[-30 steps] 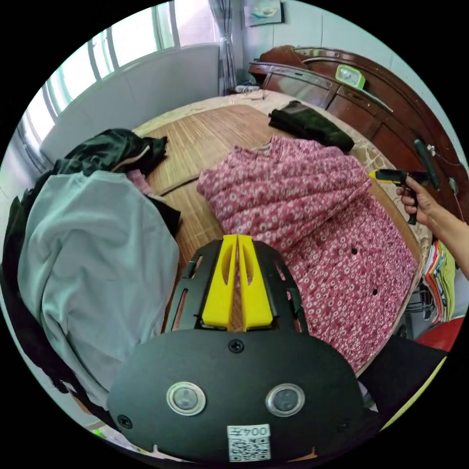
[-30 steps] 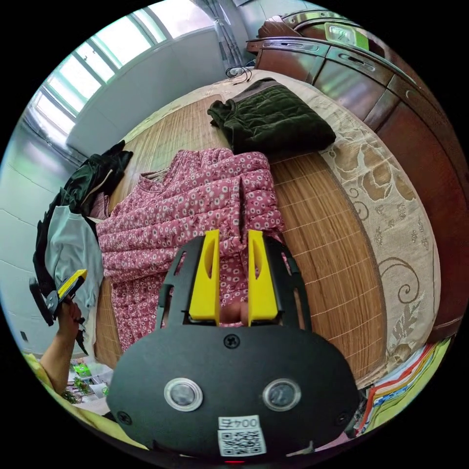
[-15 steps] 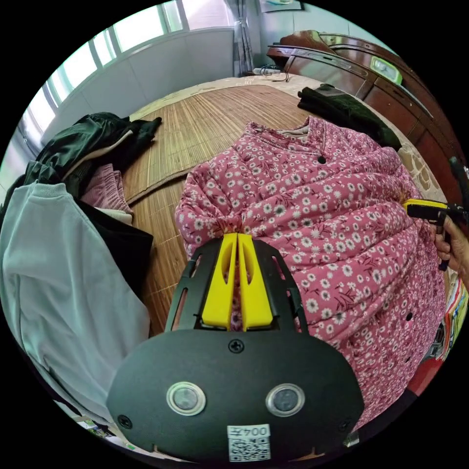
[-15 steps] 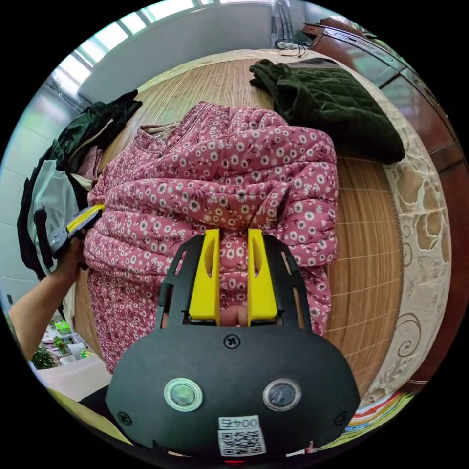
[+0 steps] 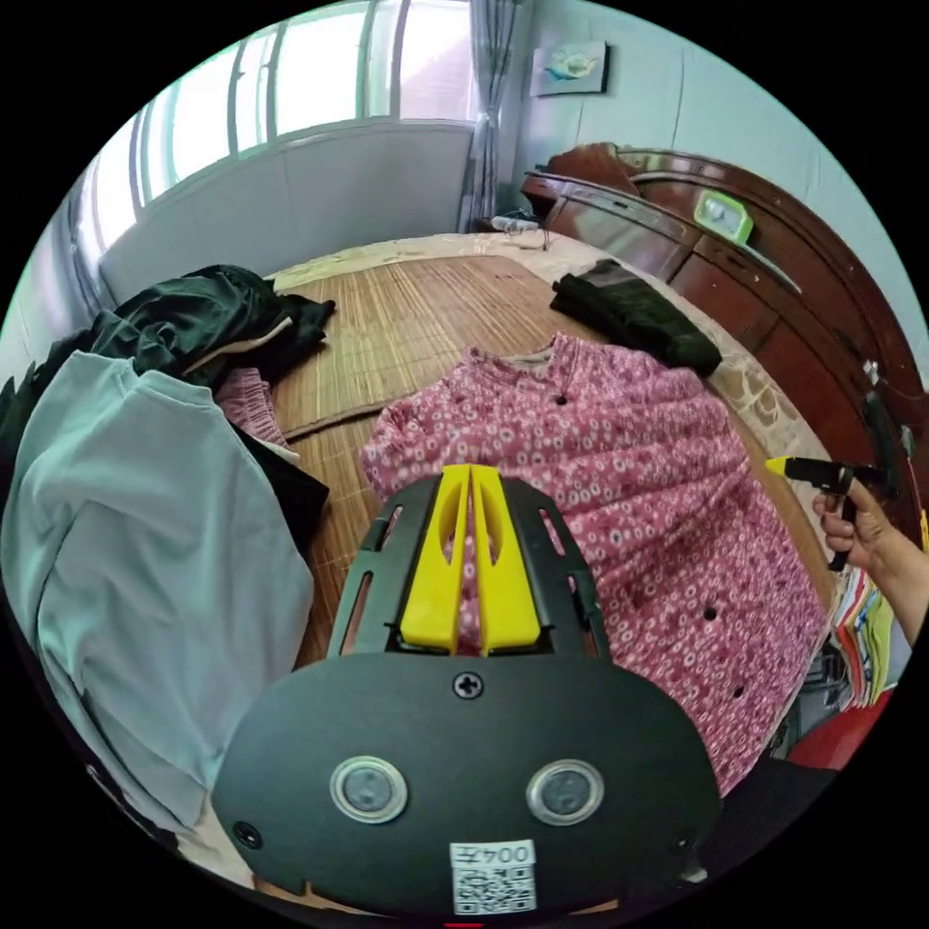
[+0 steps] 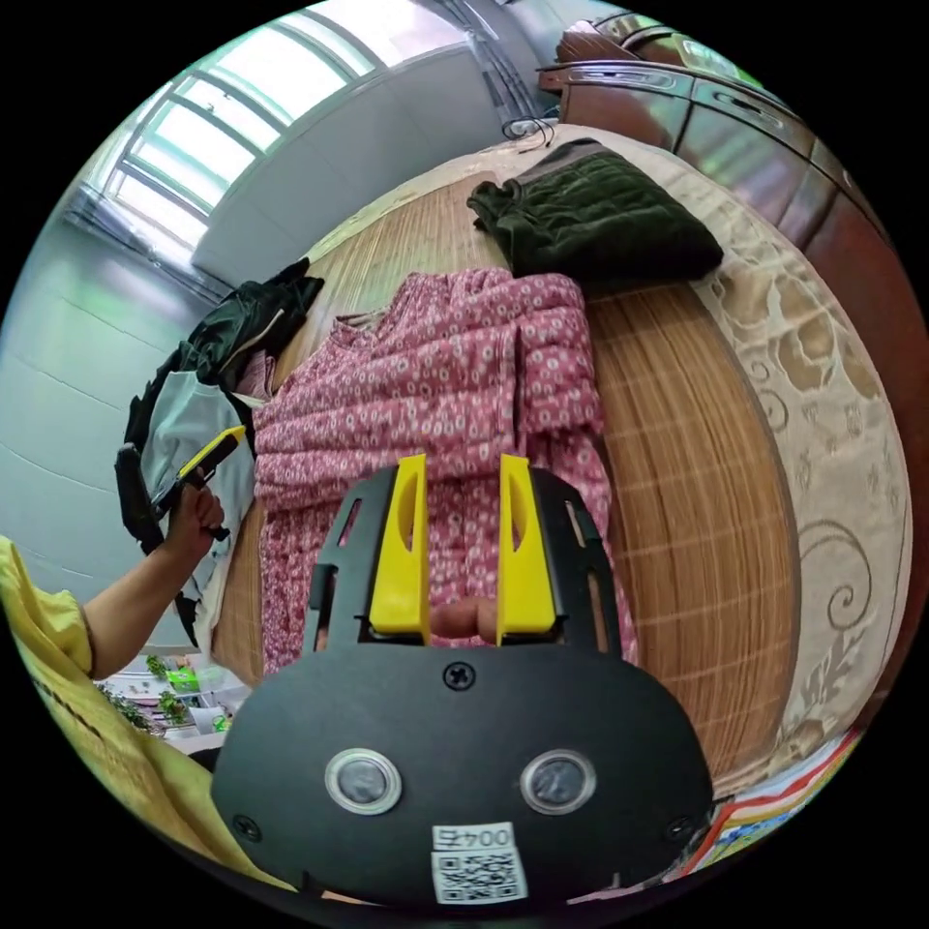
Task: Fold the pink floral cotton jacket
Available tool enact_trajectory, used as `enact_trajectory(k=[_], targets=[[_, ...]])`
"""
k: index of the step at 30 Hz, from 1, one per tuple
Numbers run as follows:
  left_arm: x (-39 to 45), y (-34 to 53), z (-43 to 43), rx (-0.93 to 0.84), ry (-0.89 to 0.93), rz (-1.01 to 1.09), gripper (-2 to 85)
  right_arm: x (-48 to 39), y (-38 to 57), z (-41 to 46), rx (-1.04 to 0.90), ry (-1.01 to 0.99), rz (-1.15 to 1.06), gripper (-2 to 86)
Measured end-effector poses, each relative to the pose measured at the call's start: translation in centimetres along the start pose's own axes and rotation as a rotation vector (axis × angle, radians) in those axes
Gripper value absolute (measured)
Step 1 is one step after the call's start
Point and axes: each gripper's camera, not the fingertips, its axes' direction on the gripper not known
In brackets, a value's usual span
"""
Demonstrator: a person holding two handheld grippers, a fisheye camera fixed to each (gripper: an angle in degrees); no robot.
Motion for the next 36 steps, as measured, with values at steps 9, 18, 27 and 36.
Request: enact_trajectory(k=[9,18,27,36], targets=[[0.0,2.5,-2.7,-0.072,0.045,0.044,0.2,-5.2,12.3,-0.3,-0.301,0.07,0.073,8.1],[0.7,16.8,-6.6,-0.483,0.114,0.002,0.1,-7.7,14.8,8.1,-0.556,0.286,0.028,-0.4],[0.8,22.1,-11.6,-0.552,0.148,-0.016,0.1,-9.2,14.2,8.8,-0.462,0.3,-0.038,-0.8],[-1.7,24.2,-13.4,-0.525,0.138,-0.103,0.1,-10.2,13.7,9.7,-0.389,0.322,0.0,-0.7]])
